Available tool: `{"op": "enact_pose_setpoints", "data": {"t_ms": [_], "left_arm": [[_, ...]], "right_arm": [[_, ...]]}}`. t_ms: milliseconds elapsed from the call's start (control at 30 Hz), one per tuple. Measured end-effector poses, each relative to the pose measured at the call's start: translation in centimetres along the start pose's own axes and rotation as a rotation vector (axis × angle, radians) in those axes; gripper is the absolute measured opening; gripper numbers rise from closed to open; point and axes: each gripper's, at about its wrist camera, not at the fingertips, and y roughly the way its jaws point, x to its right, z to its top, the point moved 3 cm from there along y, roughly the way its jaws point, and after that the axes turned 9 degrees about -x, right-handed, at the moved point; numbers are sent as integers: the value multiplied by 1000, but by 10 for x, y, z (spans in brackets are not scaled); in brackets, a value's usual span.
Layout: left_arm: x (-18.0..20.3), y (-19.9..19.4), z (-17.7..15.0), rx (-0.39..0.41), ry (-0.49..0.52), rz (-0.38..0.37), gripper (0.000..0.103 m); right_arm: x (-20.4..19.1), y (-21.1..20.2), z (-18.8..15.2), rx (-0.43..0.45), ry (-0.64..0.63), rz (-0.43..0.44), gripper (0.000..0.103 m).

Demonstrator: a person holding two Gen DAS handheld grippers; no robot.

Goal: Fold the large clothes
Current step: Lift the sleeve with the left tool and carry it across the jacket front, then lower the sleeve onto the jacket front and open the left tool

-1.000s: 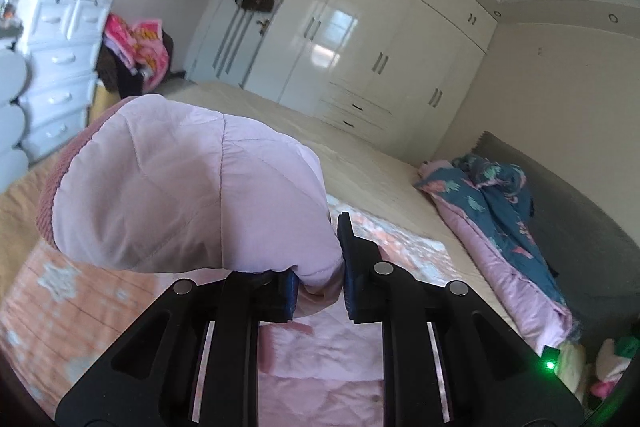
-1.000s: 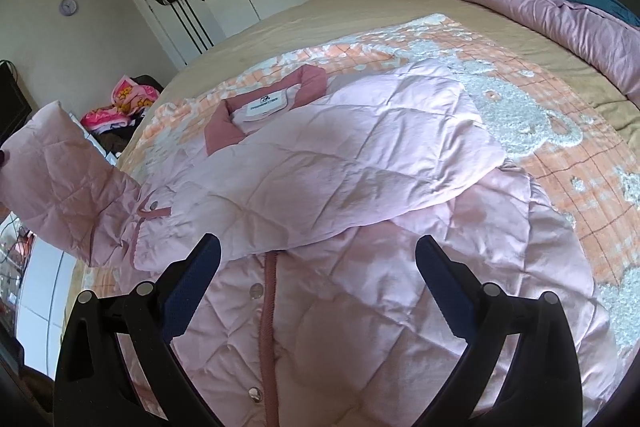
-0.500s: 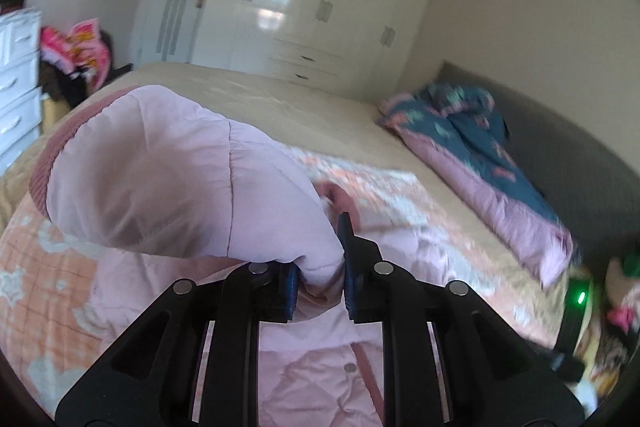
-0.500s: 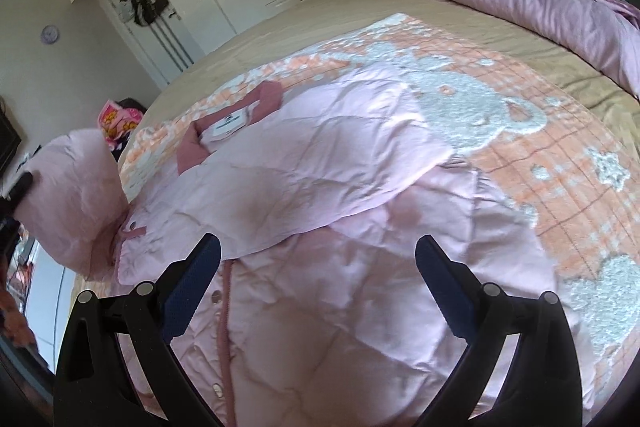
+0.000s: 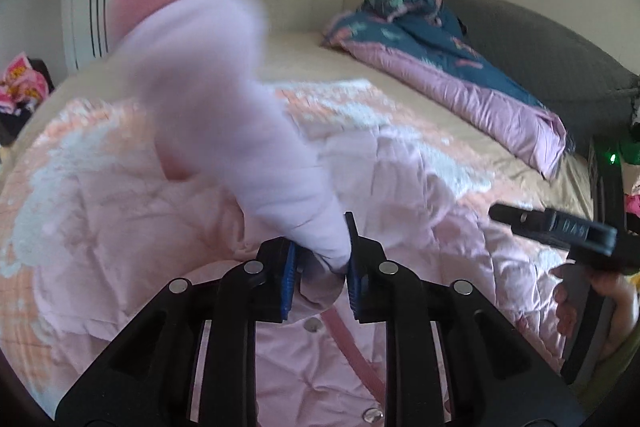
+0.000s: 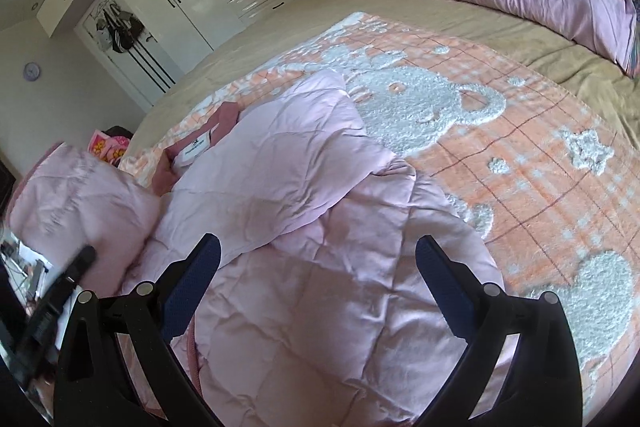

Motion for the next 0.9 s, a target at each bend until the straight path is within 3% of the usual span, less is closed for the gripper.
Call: {"op": "enact_pose_setpoints", "data": {"t_ms": [133, 367, 400, 433, 467, 500, 533, 633, 700, 767, 900], "left_arm": [[6, 21, -11, -61, 34, 19, 16], [26, 49, -27, -160, 141, 117, 19], [29, 50, -29, -173, 164, 135, 24], [30, 49, -29, -184, 175, 142, 36], [31, 47, -29, -192, 184, 141, 64], [35, 43, -29, -192, 203, 128, 80], [40, 38, -28, -178, 222, 130, 89], [50, 22, -25, -148, 278, 154, 89], [51, 13, -21, -139, 270, 130, 89], [45, 8, -16, -139, 240, 109, 92], [11, 1, -5, -141, 137, 138, 94]], "right_arm": [[5, -1, 1, 2, 16, 0, 97], [10, -9, 4, 15, 33, 1, 97], [10, -11, 5, 18, 35, 4, 97], [10, -12, 5, 19, 37, 6, 97], [10, -14, 6, 19, 39, 9, 97], [9, -16, 6, 20, 39, 12, 97], [9, -18, 7, 20, 39, 15, 97], [6, -21, 7, 19, 36, 24, 97], [2, -23, 6, 13, 29, 26, 97], [-3, -23, 5, 7, 22, 32, 97], [-21, -14, -1, -45, -7, 60, 97]]}}
